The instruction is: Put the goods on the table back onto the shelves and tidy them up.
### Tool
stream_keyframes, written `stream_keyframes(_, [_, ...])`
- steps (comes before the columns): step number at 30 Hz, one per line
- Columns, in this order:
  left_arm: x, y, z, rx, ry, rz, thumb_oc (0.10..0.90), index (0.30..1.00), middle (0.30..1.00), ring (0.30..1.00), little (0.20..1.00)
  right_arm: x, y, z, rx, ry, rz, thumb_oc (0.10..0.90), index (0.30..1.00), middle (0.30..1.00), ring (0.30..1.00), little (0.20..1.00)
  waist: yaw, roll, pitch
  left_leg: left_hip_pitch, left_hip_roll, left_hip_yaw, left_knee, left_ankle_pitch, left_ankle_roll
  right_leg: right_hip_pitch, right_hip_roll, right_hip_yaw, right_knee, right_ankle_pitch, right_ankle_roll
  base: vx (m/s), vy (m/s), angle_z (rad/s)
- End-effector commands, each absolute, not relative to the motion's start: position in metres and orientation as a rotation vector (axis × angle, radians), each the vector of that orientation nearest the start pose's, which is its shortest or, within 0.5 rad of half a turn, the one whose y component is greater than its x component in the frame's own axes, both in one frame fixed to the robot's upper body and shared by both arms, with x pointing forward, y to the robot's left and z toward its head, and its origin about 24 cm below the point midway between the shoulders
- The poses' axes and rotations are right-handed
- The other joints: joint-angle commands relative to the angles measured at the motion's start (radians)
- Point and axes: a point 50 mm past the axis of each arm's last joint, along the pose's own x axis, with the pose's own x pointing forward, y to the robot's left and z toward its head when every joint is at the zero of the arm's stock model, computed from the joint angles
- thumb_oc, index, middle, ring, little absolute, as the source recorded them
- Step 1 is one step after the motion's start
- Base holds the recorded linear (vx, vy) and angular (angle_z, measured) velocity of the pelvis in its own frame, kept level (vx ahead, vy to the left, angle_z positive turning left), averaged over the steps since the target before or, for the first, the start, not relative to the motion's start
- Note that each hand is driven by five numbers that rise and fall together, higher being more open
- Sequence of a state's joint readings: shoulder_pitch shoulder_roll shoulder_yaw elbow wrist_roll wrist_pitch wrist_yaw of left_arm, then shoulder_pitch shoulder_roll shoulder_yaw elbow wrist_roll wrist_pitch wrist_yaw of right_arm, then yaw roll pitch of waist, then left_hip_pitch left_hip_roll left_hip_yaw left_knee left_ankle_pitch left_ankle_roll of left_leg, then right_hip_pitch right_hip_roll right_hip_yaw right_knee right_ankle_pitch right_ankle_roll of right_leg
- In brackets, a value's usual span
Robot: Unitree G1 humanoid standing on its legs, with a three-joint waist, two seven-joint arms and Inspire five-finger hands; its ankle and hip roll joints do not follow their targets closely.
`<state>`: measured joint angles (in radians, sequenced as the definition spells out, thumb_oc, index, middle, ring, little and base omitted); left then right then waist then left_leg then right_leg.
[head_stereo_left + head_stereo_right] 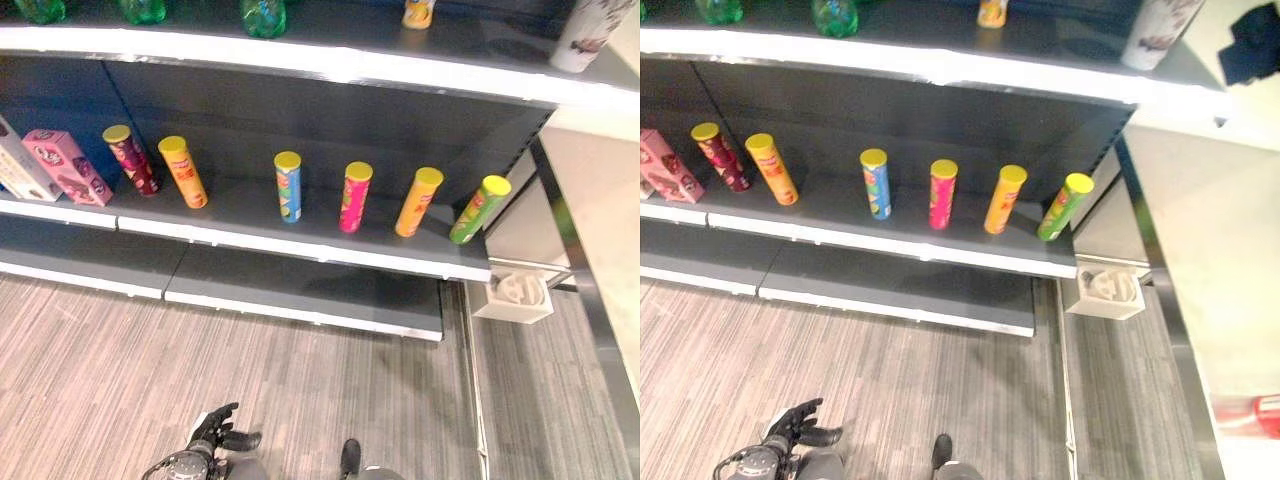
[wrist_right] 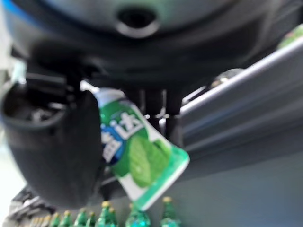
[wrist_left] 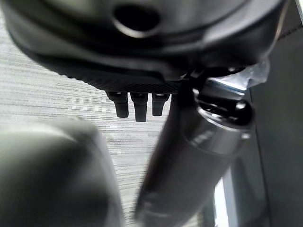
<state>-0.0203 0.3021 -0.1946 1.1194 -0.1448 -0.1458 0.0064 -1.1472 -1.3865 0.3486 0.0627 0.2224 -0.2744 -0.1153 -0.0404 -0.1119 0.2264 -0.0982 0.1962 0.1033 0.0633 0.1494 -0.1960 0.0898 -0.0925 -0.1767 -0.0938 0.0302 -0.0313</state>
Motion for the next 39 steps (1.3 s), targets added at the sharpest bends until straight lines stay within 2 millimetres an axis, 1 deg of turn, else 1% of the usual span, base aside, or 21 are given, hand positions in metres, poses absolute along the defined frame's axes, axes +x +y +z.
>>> stream_keyframes(1, [0.127, 0.25, -0.137, 0.307, 0.936, 0.038, 0.8, 0.9, 0.9, 0.9, 0.9, 0.229, -0.24, 0.453, -1.069, -1.208, -0.226, 0.4, 0.3, 0.3, 0.3, 0.3, 0.029, 0.013, -0.064, -0.022, 0.029, 0.017, -0.065, -0.005, 0.0, 0.056, 0.012, -0.011, 0.006, -0.152, 0.138, 0.29, 0.044, -0.31])
stream_keyframes(2, [0.127, 0.25, -0.138, 0.309, 0.938, 0.038, 0.8, 0.9, 0.9, 0.9, 0.9, 0.231, -0.242, 0.454, -1.085, -1.193, -0.242, 0.4, 0.3, 0.3, 0.3, 0.3, 0.031, 0.012, -0.067, -0.035, 0.04, 0.024, -0.115, 0.012, -0.009, 0.065, 0.009, -0.008, 0.006, -0.163, 0.144, 0.33, 0.071, -0.37])
stream_keyframes(3, [0.124, 0.25, -0.139, 0.303, 0.944, 0.046, 0.8, 0.9, 0.9, 0.9, 0.9, 0.234, -0.24, 0.454, -1.086, -1.188, -0.243, 0.4, 0.3, 0.3, 0.3, 0.3, 0.032, 0.027, -0.077, -0.025, 0.038, 0.017, -0.138, 0.025, -0.024, 0.089, 0.018, 0.015, 0.006, -0.182, 0.159, 0.32, 0.076, -0.38])
stream_keyframes(4, [0.124, 0.249, -0.139, 0.302, 0.944, 0.046, 0.8, 0.9, 0.9, 0.9, 0.9, 0.234, -0.239, 0.454, -1.087, -1.189, -0.242, 0.4, 0.3, 0.3, 0.3, 0.3, 0.035, 0.027, -0.075, -0.021, 0.038, 0.021, -0.138, 0.023, -0.025, 0.091, 0.017, 0.018, 0.006, -0.183, 0.159, 0.33, 0.118, -0.56])
stream_keyframes(6, [0.119, 0.246, -0.141, 0.284, 0.954, 0.056, 0.8, 0.9, 0.9, 0.9, 0.9, 0.24, -0.234, 0.452, -1.075, -1.181, -0.212, 0.4, 0.3, 0.3, 0.3, 0.3, 0.033, 0.046, -0.093, 0.003, 0.02, 0.047, -0.143, -0.003, -0.02, 0.116, 0.0, 0.05, 0.006, -0.187, 0.171, 0.32, 0.185, -1.01])
stream_keyframes(7, [0.119, 0.245, -0.142, 0.284, 0.954, 0.061, 0.8, 0.9, 0.9, 0.9, 0.9, 0.243, -0.229, 0.451, -1.074, -1.183, -0.201, 0.4, 0.3, 0.3, 0.3, 0.3, 0.034, 0.051, -0.107, 0.032, 0.006, 0.094, -0.147, -0.015, -0.013, 0.124, -0.027, 0.056, 0.006, -0.175, 0.179, 0.3, 0.197, -1.48])
stream_keyframes(12, [0.122, 0.246, -0.141, 0.286, 0.945, 0.073, 0.8, 0.9, 0.9, 0.9, 0.9, 0.246, -0.219, 0.451, -1.07, -1.204, -0.171, 0.4, 0.3, 0.3, 0.3, 0.3, 0.034, 0.05, -0.121, 0.061, -0.022, 0.157, -0.151, -0.046, 0.014, 0.11, -0.07, 0.068, 0.023, -0.153, 0.201, 0.19, 0.141, -0.71])
stream_keyframes(13, [0.126, 0.248, -0.139, 0.29, 0.931, 0.088, 0.8, 0.9, 0.9, 0.9, 0.9, 0.243, -0.215, 0.452, -1.061, -1.231, -0.163, 0.4, 0.3, 0.3, 0.3, 0.3, 0.03, 0.049, -0.129, 0.074, -0.041, 0.183, -0.151, -0.062, 0.032, 0.094, -0.09, 0.075, 0.052, -0.142, 0.216, 0.17, 0.129, -0.34])
stream_keyframes(18, [0.133, 0.249, -0.136, 0.284, 0.907, 0.105, 0.8, 0.9, 0.9, 0.9, 0.9, 0.236, -0.214, 0.452, -1.045, -1.269, -0.168, 0.4, 0.3, 0.3, 0.3, 0.3, 0.02, 0.052, -0.13, 0.103, -0.081, 0.194, -0.151, -0.109, 0.075, 0.041, -0.125, 0.061, 0.182, -0.121, 0.248, 0.13, 0.119, -0.03])
stream_keyframes(19, [0.133, 0.251, -0.135, 0.291, 0.906, 0.106, 0.8, 0.9, 0.9, 0.9, 0.9, 0.232, -0.207, 0.453, -1.025, -1.307, -0.144, 0.4, 0.3, 0.3, 0.3, 0.3, 0.014, 0.058, -0.114, 0.117, -0.09, 0.199, -0.151, -0.119, 0.097, -0.032, -0.135, 0.069, 0.308, -0.088, 0.269, 0.03, 0.111, -0.05])
stream_keyframes(21, [0.134, 0.252, -0.134, 0.298, 0.906, 0.106, 0.8, 0.9, 0.9, 0.9, 0.9, 0.232, -0.205, 0.453, -1.012, -1.317, -0.131, 0.4, 0.3, 0.3, 0.3, 0.3, 0.016, 0.06, -0.111, 0.118, -0.093, 0.206, -0.151, -0.128, 0.101, -0.064, -0.137, 0.073, 0.355, -0.075, 0.279, 0.02, 0.066, -0.26])
stream_keyframes(22, [0.134, 0.256, -0.134, 0.306, 0.908, 0.114, 0.8, 0.9, 0.9, 0.9, 0.9, 0.233, -0.202, 0.452, -1.006, -1.321, -0.114, 0.4, 0.3, 0.3, 0.3, 0.3, 0.015, 0.062, -0.098, 0.139, -0.094, 0.217, -0.151, -0.145, 0.104, -0.109, -0.155, 0.058, 0.401, -0.044, 0.279, 0.04, 0.01, -0.42])
stream_keyframes(23, [0.135, 0.259, -0.132, 0.309, 0.904, 0.121, 0.8, 0.9, 0.9, 0.9, 0.9, 0.233, -0.2, 0.452, -1.004, -1.325, -0.104, 0.4, 0.3, 0.3, 0.3, 0.3, 0.018, 0.061, -0.093, 0.147, -0.09, 0.224, -0.151, -0.152, 0.101, -0.129, -0.166, 0.031, 0.389, -0.043, 0.271, 0.06, -0.029, -0.34])
stream_keyframes(25, [0.139, 0.261, -0.13, 0.307, 0.893, 0.13, 0.8, 0.9, 0.9, 0.9, 0.9, 0.233, -0.196, 0.453, -0.982, -1.33, -0.078, 0.4, 0.3, 0.3, 0.3, 0.3, 0.017, 0.065, -0.091, 0.152, -0.084, 0.221, -0.151, -0.16, 0.09, -0.15, -0.166, -0.025, 0.28, -0.043, 0.252, 0.06, -0.082, -0.24])
stream_keyframes(26, [0.139, 0.261, -0.13, 0.306, 0.893, 0.13, 0.8, 0.9, 0.9, 0.9, 0.9, 0.233, -0.196, 0.453, -0.983, -1.33, -0.078, 0.4, 0.3, 0.3, 0.3, 0.3, 0.016, 0.066, -0.09, 0.152, -0.084, 0.22, -0.151, -0.16, 0.09, -0.148, -0.165, -0.027, 0.278, -0.042, 0.252, 0.09, -0.167, -0.2])
stream_keyframes(27, [0.128, 0.271, -0.132, 0.38, 0.943, 0.108, 0.8, 0.9, 0.9, 0.9, 0.9, 0.234, -0.206, 0.466, -1.021, -1.3, -0.147, 0.4, 0.3, 0.3, 0.3, 0.3, 0.009, 0.044, -0.09, 0.161, -0.079, 0.206, -0.151, -0.171, 0.078, -0.117, -0.152, -0.01, 0.121, -0.062, 0.254, 0.07, -0.153, -0.02])
stream_keyframes(28, [0.129, 0.268, -0.132, 0.343, 0.927, 0.124, 0.8, 0.9, 0.9, 0.9, 0.9, 0.234, -0.195, 0.464, -1.018, -1.311, -0.093, 0.4, 0.3, 0.3, 0.3, 0.3, 0.014, 0.038, -0.086, 0.17, -0.077, 0.2, -0.151, -0.166, 0.075, -0.099, -0.154, -0.009, 0.104, -0.052, 0.245, 0.07, -0.189, 0.16])
stream_keyframes(30, [0.135, 0.263, -0.131, 0.327, 0.91, 0.121, 0.8, 0.9, 0.9, 0.9, 0.9, 0.236, -0.199, 0.463, -0.977, -1.299, -0.098, 0.4, 0.3, 0.3, 0.3, 0.3, 0.018, 0.039, -0.09, 0.163, -0.076, 0.198, -0.151, -0.154, 0.072, -0.092, -0.147, -0.014, 0.088, -0.042, 0.243, 0.02, -0.067, 0.36])
stream_keyframes(32, [0.13, 0.256, -0.136, 0.297, 0.922, 0.116, 0.8, 0.9, 0.9, 0.9, 0.9, 0.247, -0.203, 0.449, -0.946, -1.246, -0.069, 0.4, 0.3, 0.3, 0.3, 0.3, 0.028, 0.037, -0.109, 0.163, -0.07, 0.195, -0.151, -0.141, 0.06, -0.044, -0.129, -0.041, 0.047, -0.041, 0.232, 0.08, -0.093, 0.14])
stream_keyframes(36, [0.119, 0.253, -0.14, 0.277, 0.955, 0.118, 0.8, 0.9, 0.9, 0.9, 0.9, 0.264, -0.211, 0.434, -0.925, -1.149, -0.056, 0.4, 0.3, 0.3, 0.3, 0.3, 0.046, 0.036, -0.119, 0.178, -0.059, 0.174, -0.151, -0.138, 0.043, 0.027, -0.114, -0.085, 0.01, -0.053, 0.221, 0.07, -0.088, 0.23])
stream_keyframes(39, [0.117, 0.253, -0.141, 0.27, 0.96, 0.121, 0.8, 0.9, 0.9, 0.9, 0.9, 0.268, -0.214, 0.432, -0.92, -1.128, -0.06, 0.4, 0.3, 0.3, 0.3, 0.3, 0.049, 0.035, -0.117, 0.185, -0.057, 0.167, -0.151, -0.137, 0.04, 0.041, -0.111, -0.094, 0.007, -0.057, 0.219, 0.03, -0.048, 0.35])
